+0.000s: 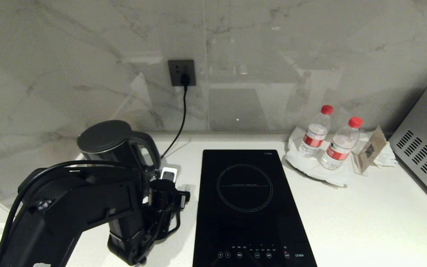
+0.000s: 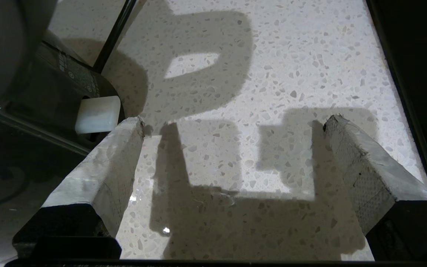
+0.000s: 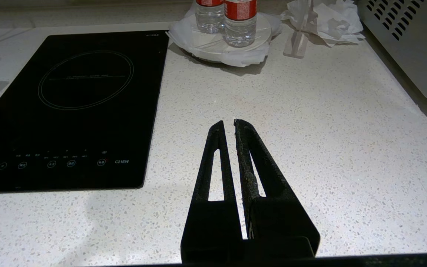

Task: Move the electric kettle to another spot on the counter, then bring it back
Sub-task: Finish boiling water

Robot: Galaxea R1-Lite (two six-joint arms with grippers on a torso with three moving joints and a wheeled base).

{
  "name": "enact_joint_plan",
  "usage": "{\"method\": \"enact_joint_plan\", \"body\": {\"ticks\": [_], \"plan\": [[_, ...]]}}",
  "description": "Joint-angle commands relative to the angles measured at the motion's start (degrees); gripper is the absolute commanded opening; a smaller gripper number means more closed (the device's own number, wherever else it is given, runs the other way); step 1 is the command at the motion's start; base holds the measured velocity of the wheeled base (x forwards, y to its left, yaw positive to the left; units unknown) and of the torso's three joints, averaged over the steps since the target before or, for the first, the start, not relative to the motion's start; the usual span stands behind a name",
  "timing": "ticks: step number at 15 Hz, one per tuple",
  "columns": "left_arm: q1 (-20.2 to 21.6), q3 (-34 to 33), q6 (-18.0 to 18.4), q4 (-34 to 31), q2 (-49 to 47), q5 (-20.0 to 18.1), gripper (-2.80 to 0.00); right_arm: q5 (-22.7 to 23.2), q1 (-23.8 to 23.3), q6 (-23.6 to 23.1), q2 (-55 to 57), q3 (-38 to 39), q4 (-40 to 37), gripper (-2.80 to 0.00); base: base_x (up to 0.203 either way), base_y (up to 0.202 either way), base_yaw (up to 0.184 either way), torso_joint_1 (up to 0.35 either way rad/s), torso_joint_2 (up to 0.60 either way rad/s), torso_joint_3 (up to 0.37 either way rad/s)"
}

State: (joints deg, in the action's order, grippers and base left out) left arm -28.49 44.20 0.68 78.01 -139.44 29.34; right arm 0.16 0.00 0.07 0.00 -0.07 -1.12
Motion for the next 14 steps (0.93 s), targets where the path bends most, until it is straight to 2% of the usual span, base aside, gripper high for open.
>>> {"method": "enact_joint_plan", "body": {"ticks": [1, 6, 9, 14], "plan": [[0.1, 0.0, 0.0, 0.4, 0.4, 0.2, 0.00, 0.0, 0.0, 0.0, 0.0, 0.0, 0.0, -2.80, 0.000, 0.000, 0.000, 0.000, 0.00, 0.000], [-0.3, -2.4, 0.3, 0.9, 1.1, -0.2, 0.00, 0.0, 0.0, 0.0, 0.0, 0.0, 0.0, -2.80, 0.000, 0.000, 0.000, 0.000, 0.00, 0.000], [-2.3, -6.4, -2.0, 1.2, 3.6, -0.8, 0.00, 0.0, 0.0, 0.0, 0.0, 0.0, 0.0, -2.80, 0.000, 0.000, 0.000, 0.000, 0.00, 0.000], [-3.3, -13.5, -2.7, 8.0, 9.2, -0.8, 0.00, 0.0, 0.0, 0.0, 0.0, 0.0, 0.0, -2.80, 0.000, 0.000, 0.000, 0.000, 0.00, 0.000]]}}
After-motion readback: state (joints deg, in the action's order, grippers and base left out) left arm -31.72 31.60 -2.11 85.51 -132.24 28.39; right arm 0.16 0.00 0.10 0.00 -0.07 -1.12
